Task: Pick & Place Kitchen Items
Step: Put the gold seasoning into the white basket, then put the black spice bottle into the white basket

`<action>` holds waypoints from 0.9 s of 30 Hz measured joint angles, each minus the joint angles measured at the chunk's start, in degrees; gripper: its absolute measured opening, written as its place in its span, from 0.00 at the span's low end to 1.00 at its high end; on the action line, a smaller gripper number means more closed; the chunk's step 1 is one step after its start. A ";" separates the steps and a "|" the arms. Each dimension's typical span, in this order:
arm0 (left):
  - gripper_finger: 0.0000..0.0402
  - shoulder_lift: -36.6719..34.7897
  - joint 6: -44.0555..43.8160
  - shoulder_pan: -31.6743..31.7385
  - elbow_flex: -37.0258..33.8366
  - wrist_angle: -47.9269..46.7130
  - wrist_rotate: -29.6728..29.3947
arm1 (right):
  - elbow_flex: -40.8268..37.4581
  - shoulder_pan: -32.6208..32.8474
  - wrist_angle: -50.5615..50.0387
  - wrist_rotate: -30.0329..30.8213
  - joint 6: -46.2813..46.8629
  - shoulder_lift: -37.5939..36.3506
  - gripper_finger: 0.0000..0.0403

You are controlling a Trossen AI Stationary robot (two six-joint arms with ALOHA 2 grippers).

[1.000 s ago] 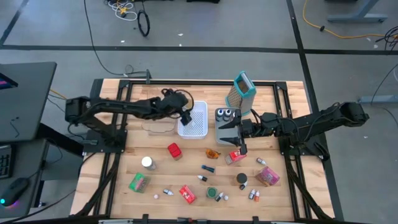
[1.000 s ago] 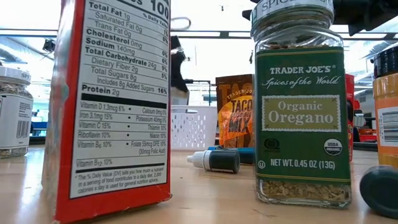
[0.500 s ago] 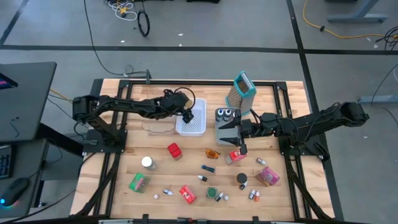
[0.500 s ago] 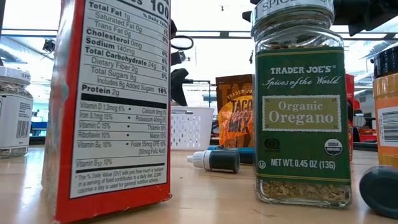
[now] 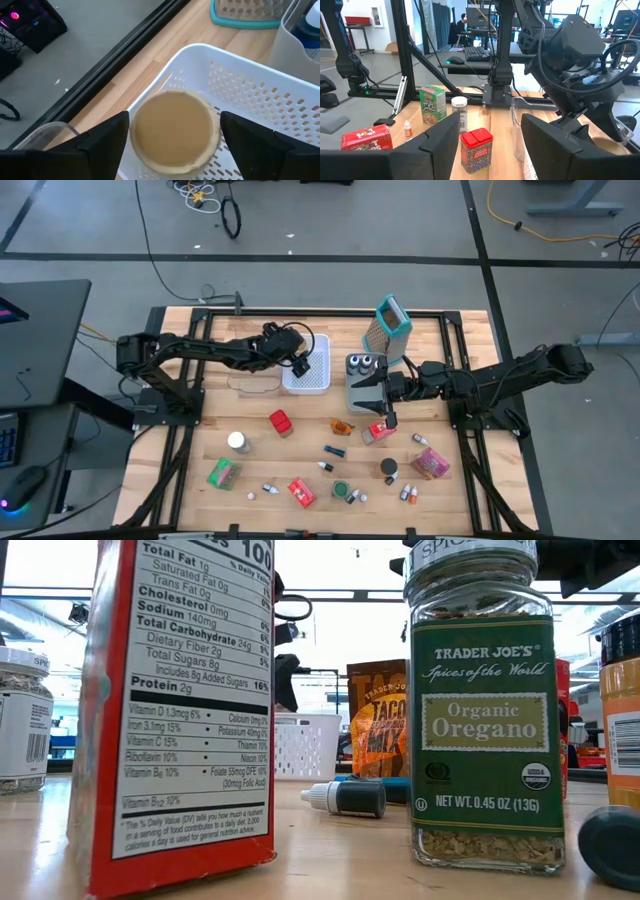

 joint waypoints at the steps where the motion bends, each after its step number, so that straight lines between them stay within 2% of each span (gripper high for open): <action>1: 0.81 -0.02 0.08 0.00 0.00 0.00 0.04 | 0.00 -0.01 0.02 0.00 0.01 0.00 0.56; 10: 0.85 -0.65 2.37 -0.10 0.00 -0.57 -1.32 | 0.00 0.00 -0.01 0.00 0.00 0.00 0.56; 13: 0.85 -2.72 3.80 -0.68 0.00 -1.03 -3.51 | 0.00 -0.01 -0.01 -0.02 -0.01 0.00 0.56; 18: 0.85 -8.38 4.30 -2.75 0.00 -2.57 -3.83 | 0.00 0.00 -0.05 0.00 -0.01 0.00 0.56; 23: 0.85 -13.86 3.11 -6.59 0.00 -5.48 -0.60 | 0.00 -0.01 -0.09 0.00 -0.01 0.00 0.56; 27: 0.85 -15.61 2.27 -10.42 0.00 -6.77 5.69 | 0.00 0.00 -0.24 -0.02 -0.03 0.00 0.56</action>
